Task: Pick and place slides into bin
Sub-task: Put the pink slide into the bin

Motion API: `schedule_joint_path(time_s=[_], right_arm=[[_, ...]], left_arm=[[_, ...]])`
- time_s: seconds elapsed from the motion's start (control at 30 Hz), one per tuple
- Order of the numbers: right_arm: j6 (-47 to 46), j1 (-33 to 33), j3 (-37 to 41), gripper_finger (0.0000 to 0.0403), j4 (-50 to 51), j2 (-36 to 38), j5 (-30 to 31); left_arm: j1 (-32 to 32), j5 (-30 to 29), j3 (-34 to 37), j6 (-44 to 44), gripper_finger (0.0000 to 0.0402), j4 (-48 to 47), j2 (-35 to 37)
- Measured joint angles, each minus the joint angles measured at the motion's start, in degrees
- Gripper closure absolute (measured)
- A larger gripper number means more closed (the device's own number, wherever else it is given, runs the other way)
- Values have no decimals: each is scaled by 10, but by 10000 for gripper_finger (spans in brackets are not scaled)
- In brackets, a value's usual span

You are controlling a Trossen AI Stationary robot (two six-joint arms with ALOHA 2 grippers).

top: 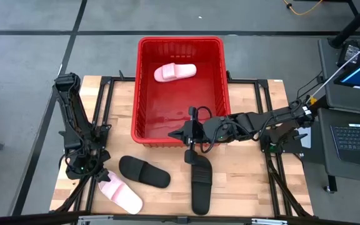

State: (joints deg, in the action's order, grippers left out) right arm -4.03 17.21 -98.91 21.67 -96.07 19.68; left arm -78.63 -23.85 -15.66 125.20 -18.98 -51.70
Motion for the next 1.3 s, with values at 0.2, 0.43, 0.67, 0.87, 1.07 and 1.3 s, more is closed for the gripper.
schedule_joint_path(time_s=[0.2, 0.43, 0.67, 0.87, 1.07, 1.3], right_arm=[[0, 0, 0, 393, 0, 0, 0], [0, 0, 0, 393, 0, 0, 0], [0, 0, 0, 393, 0, 0, 0], [0, 0, 0, 393, 0, 0, 0], [1, 0, 0, 393, 0, 0, 0], [2, 0, 0, 393, 0, 0, 0]], left_arm=[[0, 9, 3, -18, 313, 20, -1], [0, 13, 4, -30, 332, 30, -1], [0, 5, 5, -34, 336, 32, -1], [7, 9, 8, -57, 381, 42, -2], [7, 6, 4, -75, 400, 51, 3], [7, -25, -10, -68, 400, 37, 25]])
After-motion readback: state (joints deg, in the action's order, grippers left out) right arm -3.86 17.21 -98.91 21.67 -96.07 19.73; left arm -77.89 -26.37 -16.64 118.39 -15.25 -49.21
